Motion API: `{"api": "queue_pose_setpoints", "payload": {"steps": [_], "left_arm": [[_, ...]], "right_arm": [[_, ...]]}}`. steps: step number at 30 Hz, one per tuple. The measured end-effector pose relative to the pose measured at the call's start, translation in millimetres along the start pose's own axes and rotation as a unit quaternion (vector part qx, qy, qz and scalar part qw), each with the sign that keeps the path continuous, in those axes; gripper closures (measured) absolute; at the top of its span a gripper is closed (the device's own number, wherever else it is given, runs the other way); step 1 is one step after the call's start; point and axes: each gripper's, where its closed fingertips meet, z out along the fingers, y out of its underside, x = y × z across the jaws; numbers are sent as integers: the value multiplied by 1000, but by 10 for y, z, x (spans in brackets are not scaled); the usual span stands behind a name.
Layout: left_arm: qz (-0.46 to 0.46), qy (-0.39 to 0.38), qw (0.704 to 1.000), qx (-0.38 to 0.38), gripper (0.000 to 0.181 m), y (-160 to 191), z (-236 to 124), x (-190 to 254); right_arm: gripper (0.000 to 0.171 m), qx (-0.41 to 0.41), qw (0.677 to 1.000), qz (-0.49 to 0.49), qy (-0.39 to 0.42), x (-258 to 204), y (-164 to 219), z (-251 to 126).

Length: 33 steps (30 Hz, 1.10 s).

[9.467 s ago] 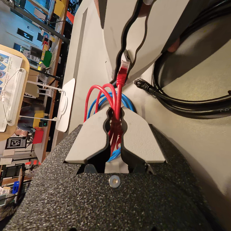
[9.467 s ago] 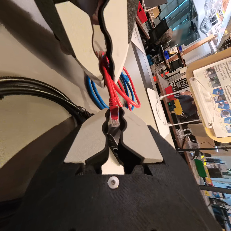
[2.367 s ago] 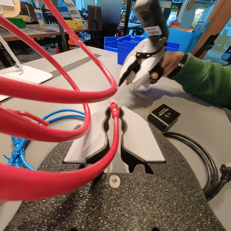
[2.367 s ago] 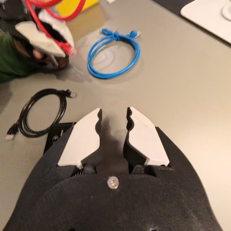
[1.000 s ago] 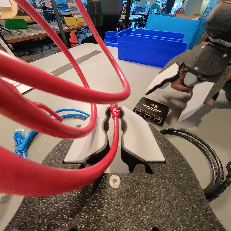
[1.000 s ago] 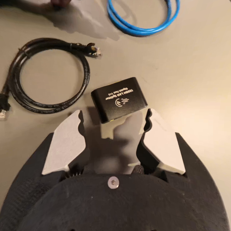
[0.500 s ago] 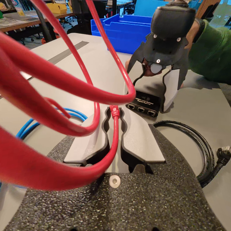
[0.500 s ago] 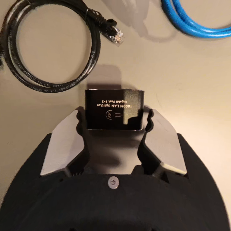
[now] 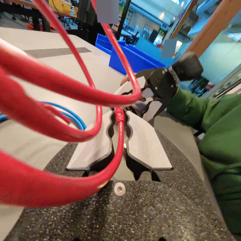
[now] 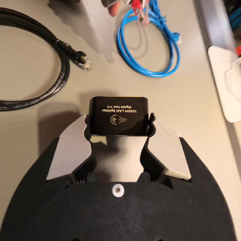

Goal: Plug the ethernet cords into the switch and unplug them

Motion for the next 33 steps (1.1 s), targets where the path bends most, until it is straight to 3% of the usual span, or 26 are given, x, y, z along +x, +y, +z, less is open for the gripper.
{"api": "queue_pose_setpoints", "payload": {"steps": [1,7,15,24,33], "left_arm": [[-26,7,1000,9,167,-11,-3,-9],[-160,40,985,47,167,-41,-12,-58],[-199,60,977,44,167,-13,20,1],[-293,123,947,40,167,39,84,191],[-321,160,933,25,167,71,90,301]], "right_arm": [[85,8,1000,-15,26,56,-17,4],[84,37,977,-142,152,224,-151,-13],[85,49,914,-320,243,95,-385,-32],[85,75,852,-404,323,49,-604,-121],[85,82,789,-485,368,56,-637,-167]]}}
